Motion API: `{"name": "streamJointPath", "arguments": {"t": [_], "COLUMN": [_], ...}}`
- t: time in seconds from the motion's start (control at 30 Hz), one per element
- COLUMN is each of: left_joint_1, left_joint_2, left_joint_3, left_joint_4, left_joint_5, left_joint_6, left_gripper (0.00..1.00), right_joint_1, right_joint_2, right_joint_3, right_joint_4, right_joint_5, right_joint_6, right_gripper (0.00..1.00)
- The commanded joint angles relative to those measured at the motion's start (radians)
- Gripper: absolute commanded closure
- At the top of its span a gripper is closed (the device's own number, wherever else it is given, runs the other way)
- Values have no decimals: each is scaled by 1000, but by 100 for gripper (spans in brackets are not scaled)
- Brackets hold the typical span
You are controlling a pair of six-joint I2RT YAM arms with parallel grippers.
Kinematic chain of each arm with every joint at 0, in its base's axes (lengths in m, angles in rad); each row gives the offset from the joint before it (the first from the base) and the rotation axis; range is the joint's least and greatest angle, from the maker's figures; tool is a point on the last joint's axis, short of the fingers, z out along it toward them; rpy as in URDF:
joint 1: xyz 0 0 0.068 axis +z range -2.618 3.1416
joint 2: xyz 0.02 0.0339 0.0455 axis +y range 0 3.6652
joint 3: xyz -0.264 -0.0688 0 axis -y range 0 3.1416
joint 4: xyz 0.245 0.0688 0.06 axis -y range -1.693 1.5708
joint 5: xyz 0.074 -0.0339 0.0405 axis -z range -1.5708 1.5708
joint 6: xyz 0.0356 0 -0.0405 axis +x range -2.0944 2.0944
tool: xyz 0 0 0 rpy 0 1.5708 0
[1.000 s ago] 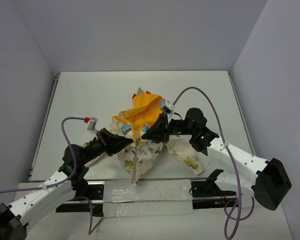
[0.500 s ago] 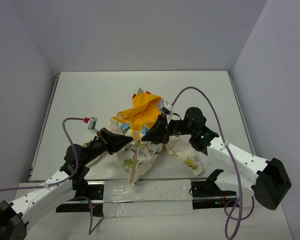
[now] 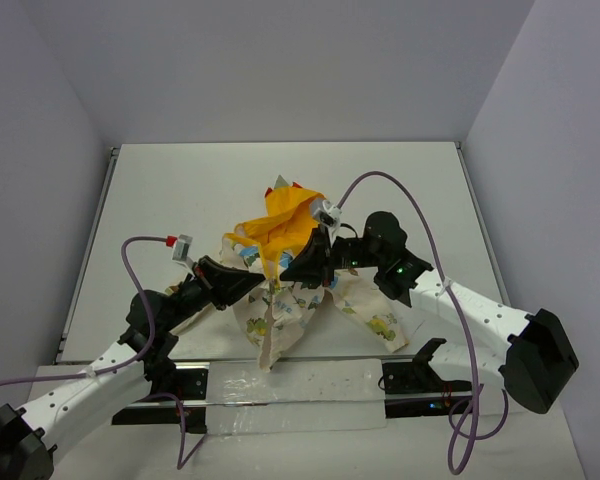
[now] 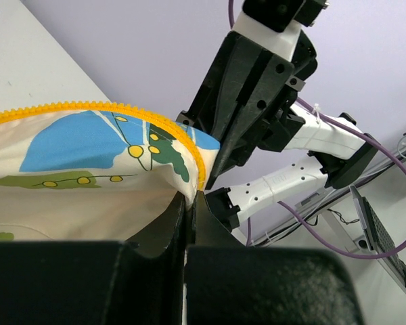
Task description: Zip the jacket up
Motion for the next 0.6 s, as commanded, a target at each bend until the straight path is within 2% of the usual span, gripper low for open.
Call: {"name": "streamJointPath", "arguments": {"t": [0.0, 0.57], "left_joint_1": [-1, -2], "left_joint_2": [-17, -10], "left_joint_3": [4, 3], "left_joint_4": [78, 76], "left_joint_5": [-7, -3], "left_joint_6": [8, 17], "left_gripper": [100, 100], "right_joint_1": [9, 24], "right_joint_2": [5, 18], "right_joint_3": [61, 84], "right_joint_4": [67, 91], "right_joint_5": [-5, -24], "right_joint_6": [19, 41], "right_gripper": [100, 100]}}
